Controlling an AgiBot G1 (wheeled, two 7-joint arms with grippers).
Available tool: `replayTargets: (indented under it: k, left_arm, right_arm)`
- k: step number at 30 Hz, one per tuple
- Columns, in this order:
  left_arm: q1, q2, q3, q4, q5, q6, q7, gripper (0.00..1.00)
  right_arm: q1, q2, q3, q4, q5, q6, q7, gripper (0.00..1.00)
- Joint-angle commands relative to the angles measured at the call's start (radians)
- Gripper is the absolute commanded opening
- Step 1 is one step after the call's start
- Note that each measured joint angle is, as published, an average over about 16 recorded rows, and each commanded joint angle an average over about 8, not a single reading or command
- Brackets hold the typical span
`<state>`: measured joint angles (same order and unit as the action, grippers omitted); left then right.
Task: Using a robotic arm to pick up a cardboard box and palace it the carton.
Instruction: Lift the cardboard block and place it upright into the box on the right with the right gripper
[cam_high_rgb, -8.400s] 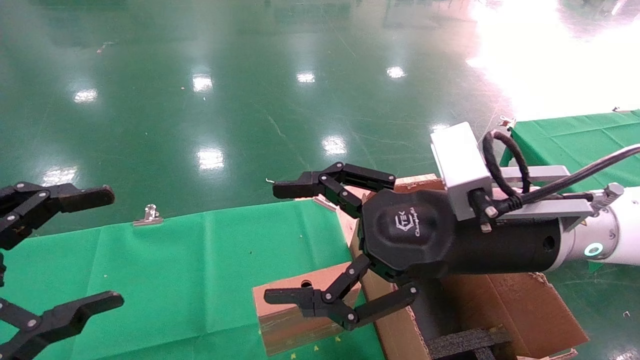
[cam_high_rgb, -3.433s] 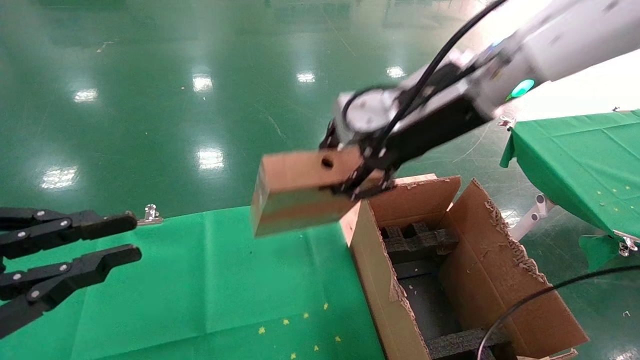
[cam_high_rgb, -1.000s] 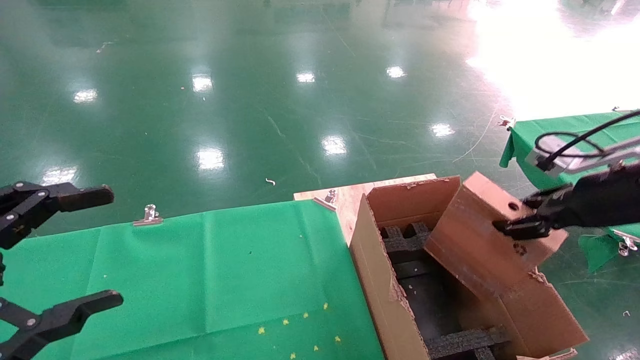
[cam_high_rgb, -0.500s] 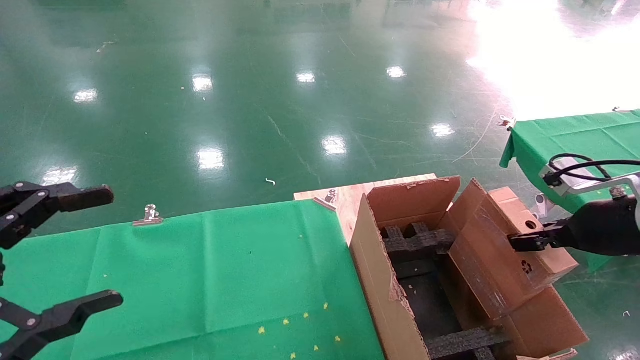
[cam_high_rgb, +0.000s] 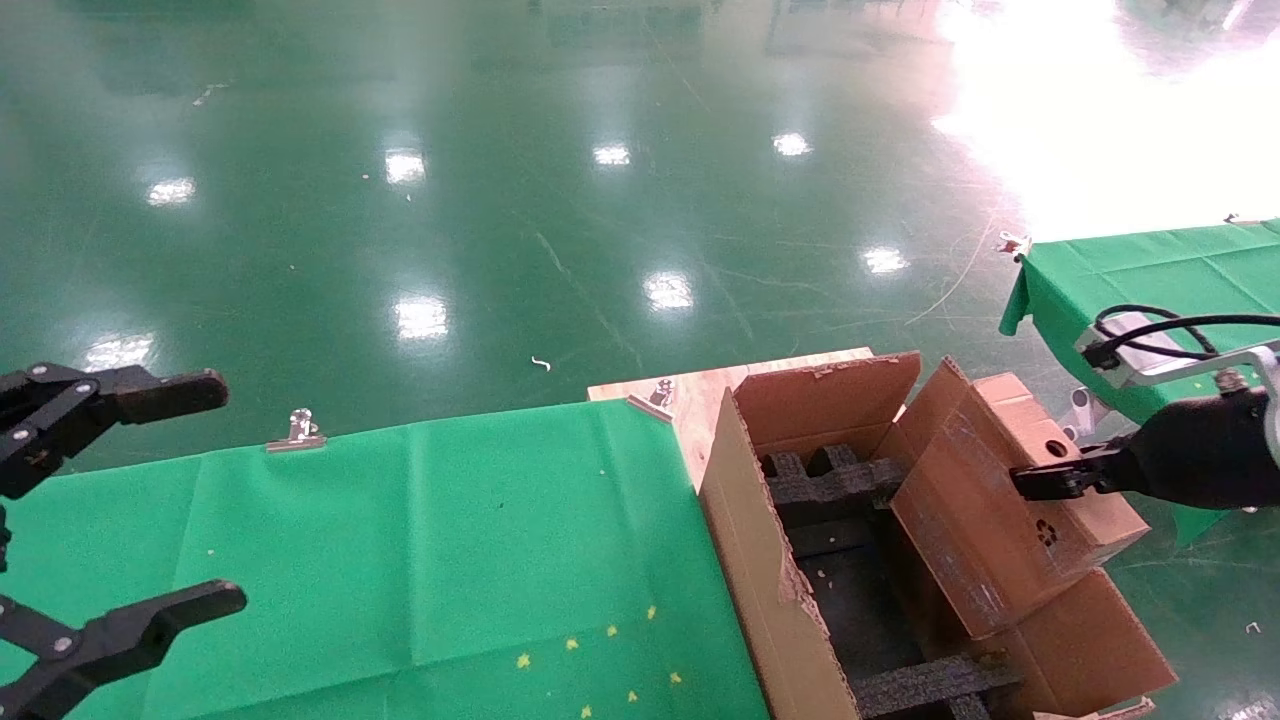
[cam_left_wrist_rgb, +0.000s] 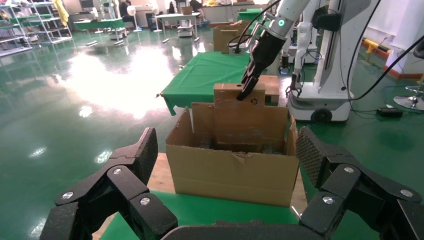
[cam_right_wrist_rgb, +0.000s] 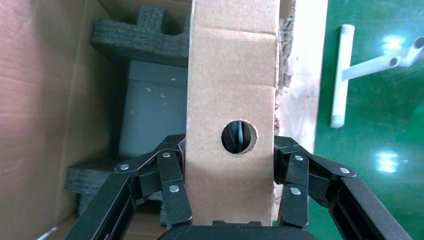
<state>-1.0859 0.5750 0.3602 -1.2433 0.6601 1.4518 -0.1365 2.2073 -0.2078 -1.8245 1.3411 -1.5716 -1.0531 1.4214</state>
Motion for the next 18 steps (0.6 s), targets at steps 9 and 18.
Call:
replayTargets:
  k: [9,18]
  left_arm:
    - [0.0,0.0,0.0,0.0,0.0,0.0,0.0,1.0]
    - [0.0,0.0,0.0,0.0,0.0,0.0,0.0,1.0]
  right_arm:
    - [-0.035,-0.01,-0.025,0.003,-0.046,0.043,0.078,0.0]
    - [-0.095,-0.018,-0.055,0.009,-0.069,0.128,0.114,0.0]
